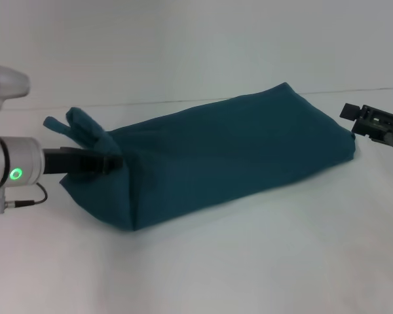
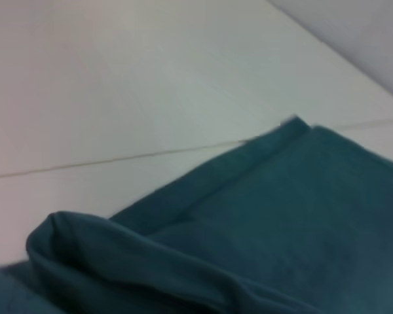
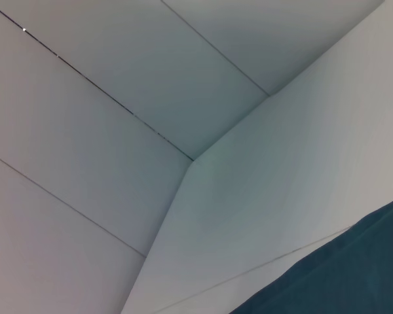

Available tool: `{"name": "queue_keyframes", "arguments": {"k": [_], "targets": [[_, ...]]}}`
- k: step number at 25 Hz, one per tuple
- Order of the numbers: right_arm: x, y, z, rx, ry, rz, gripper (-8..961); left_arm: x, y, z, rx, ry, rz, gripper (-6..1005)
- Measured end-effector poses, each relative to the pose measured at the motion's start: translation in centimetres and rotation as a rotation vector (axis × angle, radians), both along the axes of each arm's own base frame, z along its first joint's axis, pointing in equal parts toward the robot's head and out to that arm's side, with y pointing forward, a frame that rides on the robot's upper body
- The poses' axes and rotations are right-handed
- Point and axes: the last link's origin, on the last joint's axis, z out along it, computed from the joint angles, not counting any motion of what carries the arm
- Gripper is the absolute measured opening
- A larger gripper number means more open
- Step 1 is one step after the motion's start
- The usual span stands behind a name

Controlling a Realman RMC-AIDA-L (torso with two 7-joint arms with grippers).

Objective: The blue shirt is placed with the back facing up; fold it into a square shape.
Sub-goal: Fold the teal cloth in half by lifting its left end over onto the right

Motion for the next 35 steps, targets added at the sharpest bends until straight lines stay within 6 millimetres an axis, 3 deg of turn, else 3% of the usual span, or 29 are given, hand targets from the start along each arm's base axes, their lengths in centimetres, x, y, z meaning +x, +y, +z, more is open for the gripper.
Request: {"name": "queue_keyframes", "arguments": {"k": [7, 18, 27, 35], "targets": [[-0.1, 0.1, 0.0, 0.0, 0.001, 0.002, 838, -1.2, 0.1, 1.3, 0.043, -0.035, 0.068, 81], [0.0, 0.0, 0.1, 0.003, 0.005, -0.003, 835, -6.4, -1.3, 7.6, 0.159, -0.164, 0.3, 82], [0.1, -0.1, 0.1, 0.003, 0.004, -0.006, 833, -10.9, -2.7, 12.0, 0.256, -0.114, 0.451, 82], [0.3, -0.2, 0.1, 0.0, -0.002, -0.008, 831, -12.1, -3.1, 13.1, 0.298, -0.068, 0.458, 83]]}}
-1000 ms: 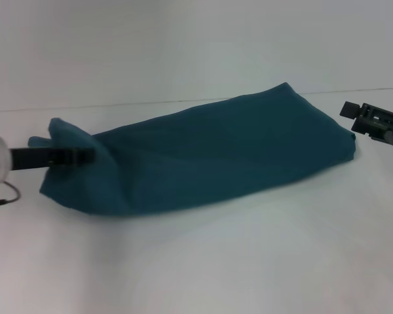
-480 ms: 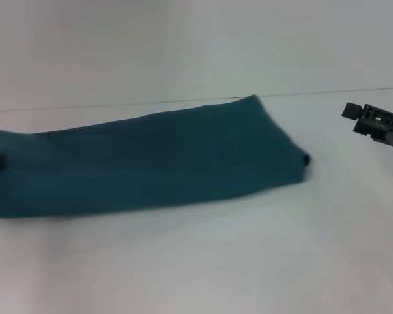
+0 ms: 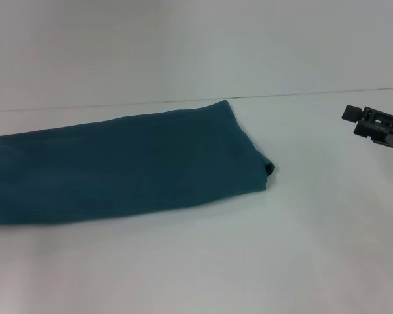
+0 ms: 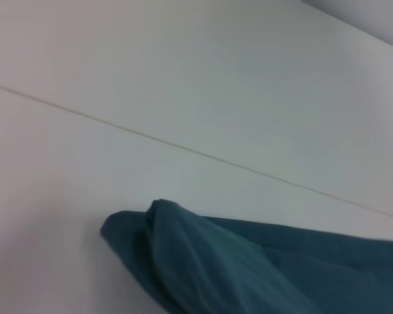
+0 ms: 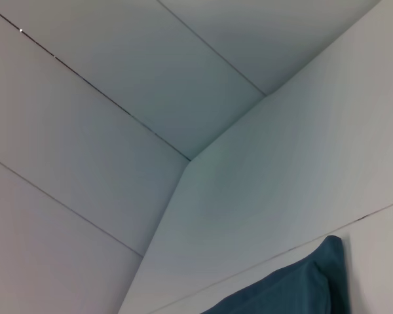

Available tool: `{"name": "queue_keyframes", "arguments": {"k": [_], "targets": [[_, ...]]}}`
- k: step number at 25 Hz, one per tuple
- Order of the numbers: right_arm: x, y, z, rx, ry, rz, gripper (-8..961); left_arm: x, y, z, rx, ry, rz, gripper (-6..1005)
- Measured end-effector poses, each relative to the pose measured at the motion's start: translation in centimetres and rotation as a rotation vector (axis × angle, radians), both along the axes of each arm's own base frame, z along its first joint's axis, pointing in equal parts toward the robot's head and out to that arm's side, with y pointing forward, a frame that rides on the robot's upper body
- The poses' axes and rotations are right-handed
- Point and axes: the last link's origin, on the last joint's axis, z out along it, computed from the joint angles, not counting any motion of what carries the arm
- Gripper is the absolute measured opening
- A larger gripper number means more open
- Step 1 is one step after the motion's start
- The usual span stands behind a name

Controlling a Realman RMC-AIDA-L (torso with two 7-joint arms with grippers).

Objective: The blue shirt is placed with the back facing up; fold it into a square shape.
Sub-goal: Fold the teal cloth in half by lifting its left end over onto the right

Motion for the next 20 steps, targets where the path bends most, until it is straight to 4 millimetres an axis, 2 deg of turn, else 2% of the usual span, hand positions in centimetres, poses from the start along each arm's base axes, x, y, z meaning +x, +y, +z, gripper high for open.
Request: {"name": "queue_keyframes", "arguments": {"k": [4, 12, 20], "targets": [[0.1, -0.1, 0.0, 0.001, -0.003, -0.002, 830, 2.1, 0.4, 0.0, -0.041, 0.006, -0.12, 83], [0.2, -0.2, -0.1, -0.004, -0.008, -0.002, 828, 9.2, 2.1, 0.7, -0.128, -0.031, -0.28, 82], [0.1, -0.2, -0.3, -0.007, -0.007, 0.0, 826, 15.7, 3.7, 0.3, -0.198, 0.007, -0.363, 82]]}}
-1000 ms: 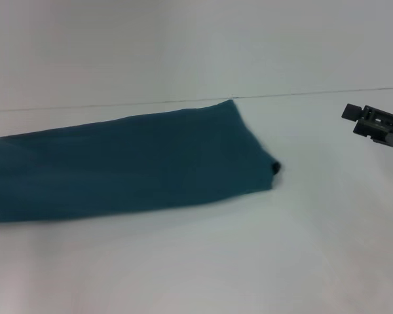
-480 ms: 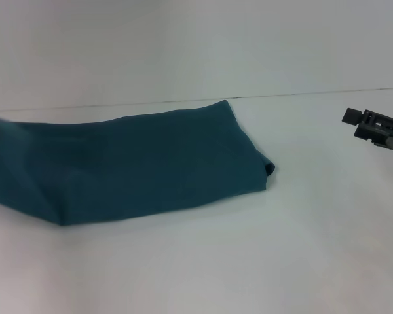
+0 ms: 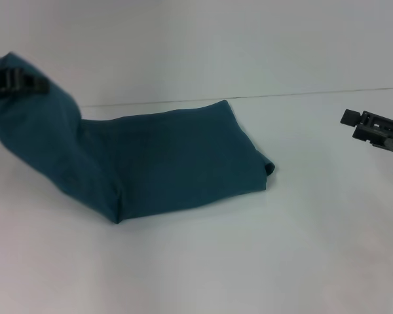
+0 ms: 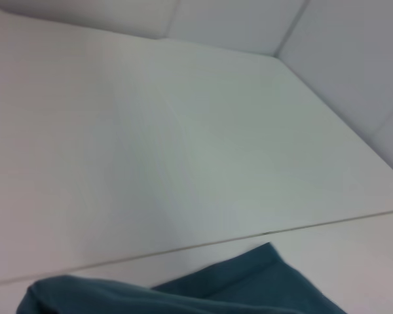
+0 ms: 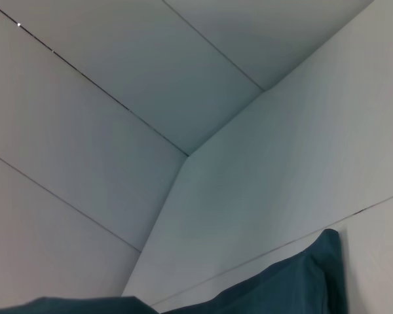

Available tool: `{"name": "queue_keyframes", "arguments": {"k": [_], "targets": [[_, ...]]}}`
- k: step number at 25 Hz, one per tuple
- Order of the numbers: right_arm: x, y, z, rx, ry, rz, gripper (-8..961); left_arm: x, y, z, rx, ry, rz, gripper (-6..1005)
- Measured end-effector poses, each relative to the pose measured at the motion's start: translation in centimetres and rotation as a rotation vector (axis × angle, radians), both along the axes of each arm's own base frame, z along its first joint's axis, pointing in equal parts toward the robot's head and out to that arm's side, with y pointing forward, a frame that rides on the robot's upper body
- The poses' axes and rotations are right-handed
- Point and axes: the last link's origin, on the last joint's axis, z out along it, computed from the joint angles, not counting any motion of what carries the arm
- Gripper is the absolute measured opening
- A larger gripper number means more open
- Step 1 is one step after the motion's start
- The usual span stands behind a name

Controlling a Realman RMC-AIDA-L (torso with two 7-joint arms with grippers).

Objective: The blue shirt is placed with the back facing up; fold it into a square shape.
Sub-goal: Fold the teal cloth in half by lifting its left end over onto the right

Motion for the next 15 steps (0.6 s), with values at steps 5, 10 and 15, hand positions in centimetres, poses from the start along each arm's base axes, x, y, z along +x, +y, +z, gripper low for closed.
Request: {"name": "queue_keyframes", "arguments": {"k": [5, 10, 15], "targets": [[0.0, -0.1, -0.1, -0.001, 0.001, 0.001, 825, 3.8, 1.2, -0.3, -0.053, 0.079, -0.072, 81], [0.2, -0.3, -0.3, -0.012, -0.009, -0.002, 824, 5.9, 2.0, -1.9, -0.099, 0.145, -0.102, 82], [0.3, -0.4, -0.6, -0.021, -0.016, -0.005, 822, 7.3, 2.5, -3.7, -0.13, 0.173, -0.119, 82]]}}
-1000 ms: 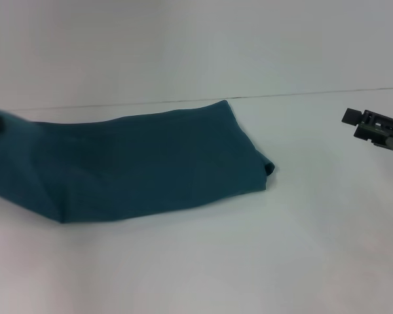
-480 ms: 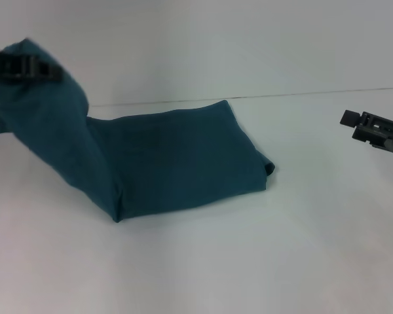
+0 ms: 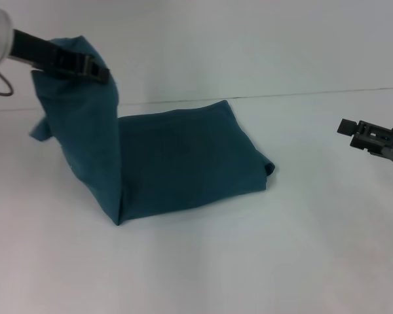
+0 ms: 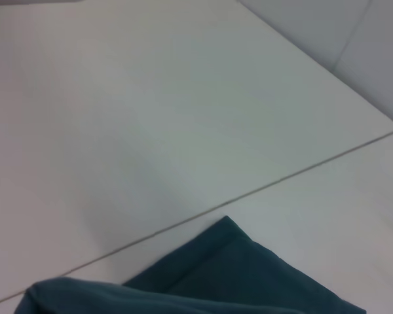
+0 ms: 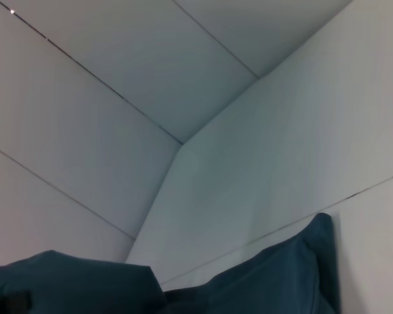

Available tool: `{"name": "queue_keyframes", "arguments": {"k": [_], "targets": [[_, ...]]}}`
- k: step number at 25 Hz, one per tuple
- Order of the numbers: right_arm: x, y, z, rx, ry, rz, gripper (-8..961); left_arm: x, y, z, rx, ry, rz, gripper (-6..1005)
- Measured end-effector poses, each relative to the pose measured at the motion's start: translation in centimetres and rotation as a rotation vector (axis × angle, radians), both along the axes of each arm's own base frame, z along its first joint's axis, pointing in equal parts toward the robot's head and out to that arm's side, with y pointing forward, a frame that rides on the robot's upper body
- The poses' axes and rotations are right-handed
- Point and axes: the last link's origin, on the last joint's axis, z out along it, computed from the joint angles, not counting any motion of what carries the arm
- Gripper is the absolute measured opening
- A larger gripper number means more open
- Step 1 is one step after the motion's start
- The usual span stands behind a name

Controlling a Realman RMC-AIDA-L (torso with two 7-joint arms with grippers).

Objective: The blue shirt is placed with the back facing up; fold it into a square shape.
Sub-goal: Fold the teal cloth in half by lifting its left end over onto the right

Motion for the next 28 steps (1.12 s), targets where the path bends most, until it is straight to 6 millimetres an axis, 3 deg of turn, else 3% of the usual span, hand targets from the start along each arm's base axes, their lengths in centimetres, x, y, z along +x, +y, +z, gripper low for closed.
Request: {"name": "queue_keyframes", "arguments": {"k": [6, 13, 19, 23, 28], "targets": [[0.1, -0.1, -0.1, -0.006, -0.006, 0.0, 821, 2.7, 0.5, -2.2, -0.04, 0.06, -0.048, 82], [0.1, -0.2, -0.4, -0.028, -0.018, 0.0, 819, 5.1, 1.2, -7.0, -0.064, 0.183, -0.116, 82], [0.2, -0.3, -0.5, -0.03, -0.02, -0.005, 818, 7.1, 0.7, -11.0, -0.056, 0.338, -0.245, 83], [0.3, -0.3, -0.6, -0.031, -0.02, -0.007, 817, 8.2, 0.6, -12.3, -0.05, 0.365, -0.279, 83], [0.4, -0.5, -0.8, -0.036, -0.016, -0.013, 816, 8.2, 0.8, -13.3, -0.048, 0.38, -0.28, 83]]}}
